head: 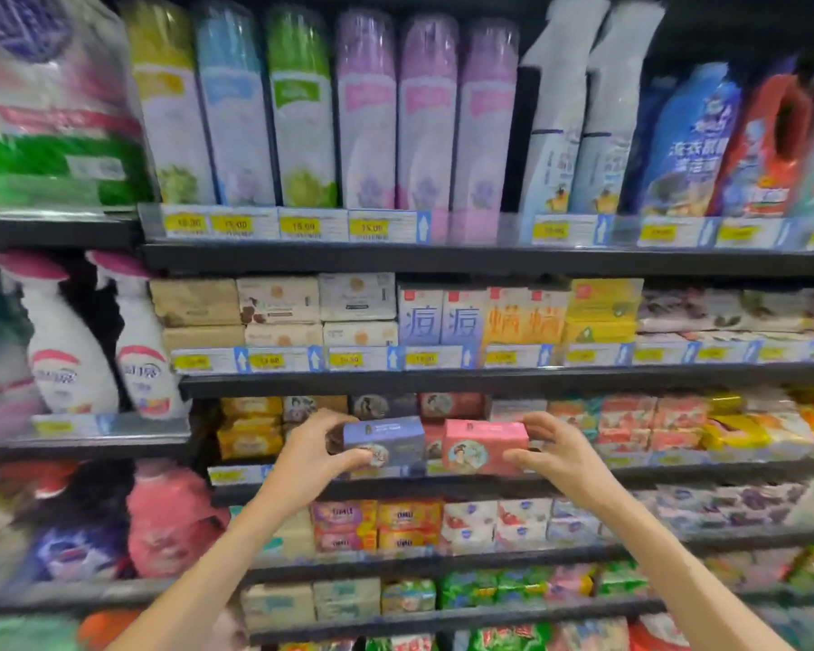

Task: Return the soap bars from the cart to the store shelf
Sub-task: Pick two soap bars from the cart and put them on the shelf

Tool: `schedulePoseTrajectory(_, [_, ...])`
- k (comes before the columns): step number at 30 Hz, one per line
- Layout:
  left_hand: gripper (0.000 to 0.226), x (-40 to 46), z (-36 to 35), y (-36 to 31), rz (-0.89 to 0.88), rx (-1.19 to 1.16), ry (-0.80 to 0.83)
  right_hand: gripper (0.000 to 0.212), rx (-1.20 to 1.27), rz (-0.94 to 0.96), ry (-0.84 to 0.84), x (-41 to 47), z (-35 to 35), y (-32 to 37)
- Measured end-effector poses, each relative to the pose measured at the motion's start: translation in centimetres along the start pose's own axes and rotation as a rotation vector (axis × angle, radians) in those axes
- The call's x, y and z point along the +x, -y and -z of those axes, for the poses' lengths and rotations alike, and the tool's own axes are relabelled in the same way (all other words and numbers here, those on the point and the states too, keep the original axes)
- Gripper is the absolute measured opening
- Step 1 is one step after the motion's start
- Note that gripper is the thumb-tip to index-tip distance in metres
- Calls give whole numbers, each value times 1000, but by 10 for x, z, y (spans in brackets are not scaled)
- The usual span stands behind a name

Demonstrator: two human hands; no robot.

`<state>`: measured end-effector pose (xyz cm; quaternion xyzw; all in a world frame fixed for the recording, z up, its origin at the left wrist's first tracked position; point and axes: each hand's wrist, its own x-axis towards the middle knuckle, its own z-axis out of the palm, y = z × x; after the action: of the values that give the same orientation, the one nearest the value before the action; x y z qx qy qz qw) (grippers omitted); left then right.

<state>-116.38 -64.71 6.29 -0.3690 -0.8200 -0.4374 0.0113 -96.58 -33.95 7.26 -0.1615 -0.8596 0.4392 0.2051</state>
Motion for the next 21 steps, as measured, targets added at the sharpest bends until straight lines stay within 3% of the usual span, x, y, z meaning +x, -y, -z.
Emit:
schedulePoseTrajectory(12, [52, 39, -5, 14, 118, 33, 4, 47, -30, 43, -38, 38, -17, 12])
schedulePoseTrajectory(18, [70, 46, -16, 29, 161, 131, -74, 45, -88, -1, -63, 44, -23, 7])
schedulePoseTrajectory(21, [66, 48, -20, 28, 152, 159, -105, 62, -118, -4, -88, 50, -28, 0])
